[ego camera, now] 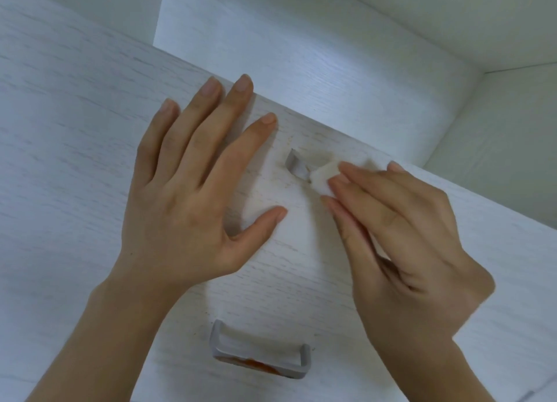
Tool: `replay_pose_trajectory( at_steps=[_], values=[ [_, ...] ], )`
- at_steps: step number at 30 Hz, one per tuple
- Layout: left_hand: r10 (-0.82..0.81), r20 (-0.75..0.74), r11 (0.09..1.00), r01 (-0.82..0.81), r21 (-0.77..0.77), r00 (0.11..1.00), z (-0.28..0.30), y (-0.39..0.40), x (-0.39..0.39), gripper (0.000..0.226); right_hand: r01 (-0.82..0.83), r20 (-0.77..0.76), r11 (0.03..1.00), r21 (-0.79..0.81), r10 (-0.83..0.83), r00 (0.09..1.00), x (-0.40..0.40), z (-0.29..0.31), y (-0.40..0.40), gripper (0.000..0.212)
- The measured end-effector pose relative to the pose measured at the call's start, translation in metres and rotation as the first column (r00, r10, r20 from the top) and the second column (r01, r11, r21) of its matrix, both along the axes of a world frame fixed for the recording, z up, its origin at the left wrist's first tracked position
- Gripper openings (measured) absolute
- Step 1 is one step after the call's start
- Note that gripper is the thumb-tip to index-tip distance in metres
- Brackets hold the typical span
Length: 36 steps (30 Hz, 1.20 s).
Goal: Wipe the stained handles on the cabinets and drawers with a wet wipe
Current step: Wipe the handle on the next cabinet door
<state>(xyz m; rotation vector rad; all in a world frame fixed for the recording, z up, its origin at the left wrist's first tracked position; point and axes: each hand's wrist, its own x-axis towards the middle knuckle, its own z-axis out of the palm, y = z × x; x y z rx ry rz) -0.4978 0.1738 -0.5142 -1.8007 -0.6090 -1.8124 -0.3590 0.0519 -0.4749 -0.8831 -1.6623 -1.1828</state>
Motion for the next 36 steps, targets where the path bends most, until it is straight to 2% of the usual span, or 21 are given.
replay_pose_trajectory(
  at_steps=[6, 11, 19, 32, 34, 36],
  values=[
    [0.005, 0.002, 1.000, -0.005, -0.006, 1.000, 0.000, -0.001, 0.000, 0.066, -0.003, -0.014, 1.000, 0.025, 0.003, 1.000, -0.007, 0.000, 0.004, 0.015],
    [-0.004, -0.002, 1.000, 0.004, -0.010, 1.000, 0.001, -0.002, -0.001, 0.066, -0.015, -0.148, 0.999, 0.028, 0.019, 0.989, 0.001, 0.000, -0.011, 0.013],
    [0.006, 0.010, 1.000, -0.006, -0.002, 1.000, 0.000, -0.001, 0.000, 0.064, -0.015, 0.005, 1.000, -0.003, 0.015, 1.000, -0.016, 0.006, 0.007, 0.012],
    [0.001, 0.010, 1.000, -0.001, -0.005, 1.000, 0.001, -0.001, 0.000, 0.064, 0.007, -0.072, 1.000, 0.012, -0.006, 0.997, -0.027, 0.003, 0.009, 0.010],
    [0.002, 0.011, 1.000, -0.002, -0.005, 1.000, 0.001, -0.001, 0.000, 0.064, -0.014, -0.125, 1.000, -0.003, 0.014, 0.992, -0.030, 0.006, 0.006, 0.009],
    [0.000, 0.009, 1.000, 0.000, -0.007, 1.000, 0.001, -0.001, 0.000, 0.064, -0.040, -0.240, 0.999, 0.011, 0.041, 0.970, -0.029, 0.009, -0.003, 0.012]
  ],
)
